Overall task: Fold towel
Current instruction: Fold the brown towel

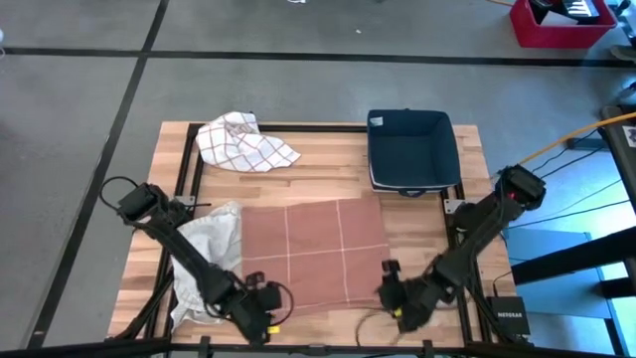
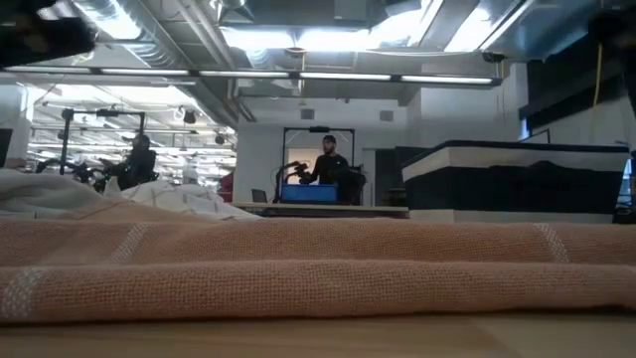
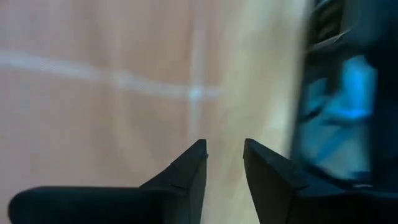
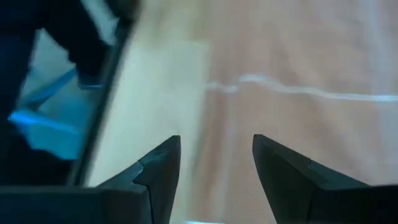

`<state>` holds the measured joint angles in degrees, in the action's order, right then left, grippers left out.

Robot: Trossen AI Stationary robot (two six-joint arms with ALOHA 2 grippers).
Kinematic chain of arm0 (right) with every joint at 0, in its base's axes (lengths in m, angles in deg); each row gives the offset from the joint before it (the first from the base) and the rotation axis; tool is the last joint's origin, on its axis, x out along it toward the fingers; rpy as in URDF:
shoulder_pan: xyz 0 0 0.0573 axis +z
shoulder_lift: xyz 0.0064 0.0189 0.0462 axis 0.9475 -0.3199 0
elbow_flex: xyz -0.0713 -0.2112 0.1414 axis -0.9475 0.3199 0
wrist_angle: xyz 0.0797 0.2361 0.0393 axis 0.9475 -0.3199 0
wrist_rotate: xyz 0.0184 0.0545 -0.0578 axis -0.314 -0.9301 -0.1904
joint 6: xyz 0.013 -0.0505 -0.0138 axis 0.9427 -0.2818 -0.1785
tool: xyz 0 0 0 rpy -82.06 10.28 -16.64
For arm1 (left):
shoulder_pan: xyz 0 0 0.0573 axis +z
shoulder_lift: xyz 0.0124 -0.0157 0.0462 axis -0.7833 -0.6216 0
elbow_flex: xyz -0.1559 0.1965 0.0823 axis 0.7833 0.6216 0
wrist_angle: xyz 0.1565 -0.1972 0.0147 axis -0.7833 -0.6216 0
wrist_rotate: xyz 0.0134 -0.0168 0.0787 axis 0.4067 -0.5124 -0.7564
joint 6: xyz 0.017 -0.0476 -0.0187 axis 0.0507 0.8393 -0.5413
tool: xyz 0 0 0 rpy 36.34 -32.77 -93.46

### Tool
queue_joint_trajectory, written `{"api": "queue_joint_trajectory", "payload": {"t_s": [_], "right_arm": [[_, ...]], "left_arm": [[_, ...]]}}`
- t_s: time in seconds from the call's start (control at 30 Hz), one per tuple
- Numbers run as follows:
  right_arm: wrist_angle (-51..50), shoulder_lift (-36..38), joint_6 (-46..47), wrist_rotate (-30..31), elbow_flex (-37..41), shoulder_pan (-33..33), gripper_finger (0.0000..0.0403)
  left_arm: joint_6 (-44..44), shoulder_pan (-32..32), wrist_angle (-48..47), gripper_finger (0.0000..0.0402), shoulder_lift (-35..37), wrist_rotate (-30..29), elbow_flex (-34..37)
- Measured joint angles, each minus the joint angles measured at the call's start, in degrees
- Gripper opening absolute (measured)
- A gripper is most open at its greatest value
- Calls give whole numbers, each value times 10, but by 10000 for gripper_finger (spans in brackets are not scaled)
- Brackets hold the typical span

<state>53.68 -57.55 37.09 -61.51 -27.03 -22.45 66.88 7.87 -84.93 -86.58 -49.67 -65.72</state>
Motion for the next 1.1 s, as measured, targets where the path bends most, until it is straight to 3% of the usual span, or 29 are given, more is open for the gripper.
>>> {"api": "queue_joint_trajectory", "payload": {"t_s": [0.1,0.2,0.37,0.53,0.87,1.1], "right_arm": [[56,-35,4,4,8,20,204],[133,-76,-15,23,8,18,204],[327,-151,-109,38,-17,-32,204],[449,-237,-160,14,-59,-88,204],[457,-382,-178,-40,-188,-161,204],[440,-415,-159,-51,-203,-167,204]], "left_arm": [[31,-14,-71,90,-1,-97,3],[41,-8,-78,88,-1,-170,24],[38,20,-40,88,-2,-180,71],[13,32,39,88,-2,-181,113],[66,48,93,88,-1,-188,191],[77,57,95,88,0,-190,202]]}}
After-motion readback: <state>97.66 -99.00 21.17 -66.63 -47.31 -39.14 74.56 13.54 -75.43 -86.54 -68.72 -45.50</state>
